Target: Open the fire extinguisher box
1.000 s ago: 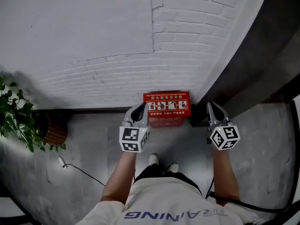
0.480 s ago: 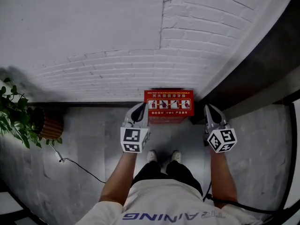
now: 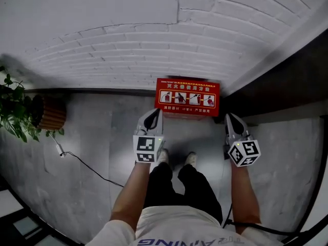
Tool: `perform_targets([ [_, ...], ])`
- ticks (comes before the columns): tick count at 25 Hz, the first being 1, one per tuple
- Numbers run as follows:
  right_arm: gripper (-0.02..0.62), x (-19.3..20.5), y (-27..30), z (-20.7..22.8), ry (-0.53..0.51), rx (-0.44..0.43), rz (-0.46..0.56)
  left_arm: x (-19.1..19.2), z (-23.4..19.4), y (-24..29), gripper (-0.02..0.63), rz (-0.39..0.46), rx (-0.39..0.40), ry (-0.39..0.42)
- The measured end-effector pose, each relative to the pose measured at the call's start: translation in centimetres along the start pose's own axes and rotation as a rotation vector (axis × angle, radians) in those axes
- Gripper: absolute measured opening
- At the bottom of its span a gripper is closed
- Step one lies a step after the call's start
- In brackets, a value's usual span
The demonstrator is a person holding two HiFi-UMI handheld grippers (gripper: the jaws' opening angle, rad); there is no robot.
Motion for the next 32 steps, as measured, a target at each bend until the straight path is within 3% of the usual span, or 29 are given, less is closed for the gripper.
perform_targets([
  [7,0.003,10.6,3.8,4.4,0.025,0.005,-0.068,10.1,2.5,5.1,0.003,-0.042,-0.007,-0.013],
  [16,0.003,19.4,8.0,6.8,0.039,-0.014,-0.108,20.8,5.8,10.8,0.003,-0.12,0.021,0.001],
  [23,0.003,22.4,9.3,8.0,0.051,-0.015,-0.132,23.5,6.6,13.3,0.003,-0.122,0.022,-0.044],
  [27,0.003,22.4,9.4,8.0,0.054,-0.015,-0.132,23.0,6.3,13.9,0.003,-0.1,0.015,-0.058],
  [32,0.003,22.6,8.9,7.8,0.064,-0.009,-0.153,22.4,5.9,13.7,0.003,-0.135,0.005,-0.083],
])
Point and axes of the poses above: the fingertips, and each gripper's own axes: y forward along the fingers, z to its right, x out of its underside, the point moved 6 cm from there along -y, backward along the fingers, and after that the axes turned 13 degrees about y, right-handed, at the moved point
